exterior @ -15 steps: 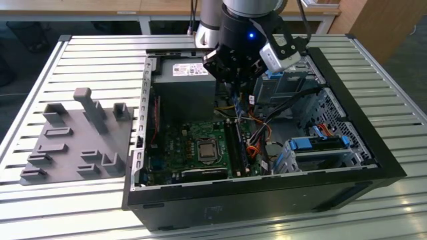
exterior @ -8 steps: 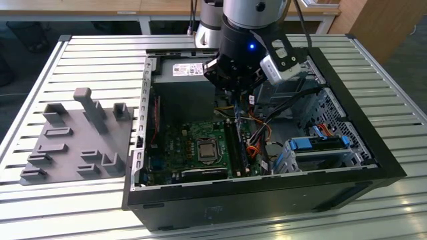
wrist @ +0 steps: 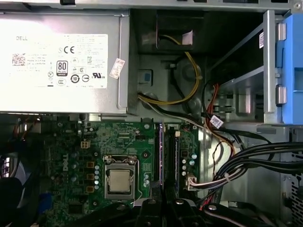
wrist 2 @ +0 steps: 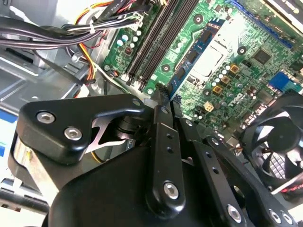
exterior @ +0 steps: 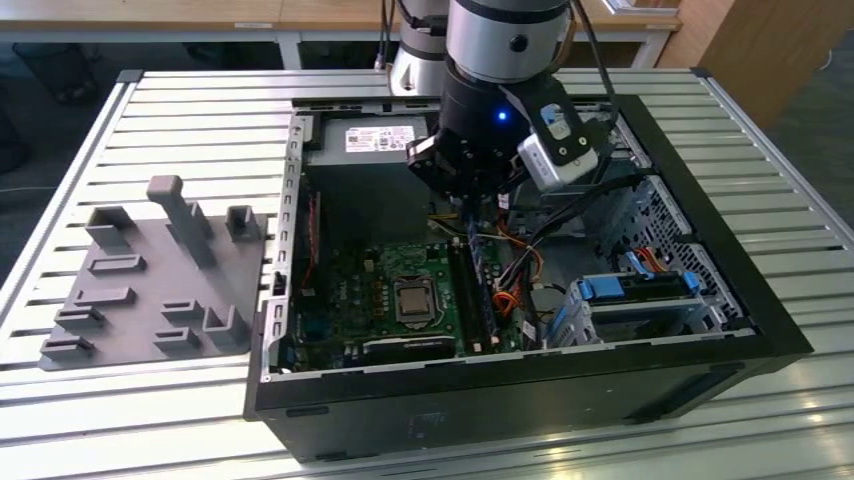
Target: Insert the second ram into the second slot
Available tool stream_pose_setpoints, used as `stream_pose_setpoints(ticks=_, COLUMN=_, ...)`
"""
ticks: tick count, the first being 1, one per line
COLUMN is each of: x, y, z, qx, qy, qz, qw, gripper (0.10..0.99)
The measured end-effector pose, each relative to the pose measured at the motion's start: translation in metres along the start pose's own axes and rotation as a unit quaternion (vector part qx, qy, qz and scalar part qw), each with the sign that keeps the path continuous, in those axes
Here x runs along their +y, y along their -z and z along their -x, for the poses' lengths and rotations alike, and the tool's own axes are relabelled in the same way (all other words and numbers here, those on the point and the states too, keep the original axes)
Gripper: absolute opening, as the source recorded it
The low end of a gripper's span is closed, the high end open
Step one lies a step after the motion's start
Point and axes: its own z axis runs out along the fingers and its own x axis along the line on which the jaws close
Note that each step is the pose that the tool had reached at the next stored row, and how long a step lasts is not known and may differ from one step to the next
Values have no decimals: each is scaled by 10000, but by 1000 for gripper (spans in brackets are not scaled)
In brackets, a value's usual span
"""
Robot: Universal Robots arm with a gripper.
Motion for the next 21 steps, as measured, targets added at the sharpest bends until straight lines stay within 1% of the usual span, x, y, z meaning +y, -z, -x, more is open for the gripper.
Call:
stream_pose_setpoints(ticks=7, x=-13, y=-125, z=4, qx=0, qy=-12, qz=-1, qw=10000, gripper=137)
stream_pose_setpoints(ticks=11, x=-73, y=-166, z=3, qx=-2, qy=-62, qz=-2, qw=10000, gripper=137)
stream_pose_setpoints(ticks=14, x=-104, y=-207, z=3, qx=-2, qy=-88, qz=-1, qw=10000, gripper=137)
stream_pose_setpoints(ticks=19, x=-128, y=-272, z=24, qx=36, qy=-110, qz=-2, qw=9999, gripper=137)
stream_pose_setpoints(ticks=21, x=-138, y=-305, z=30, qx=41, qy=-125, qz=-2, qw=9999, gripper=137)
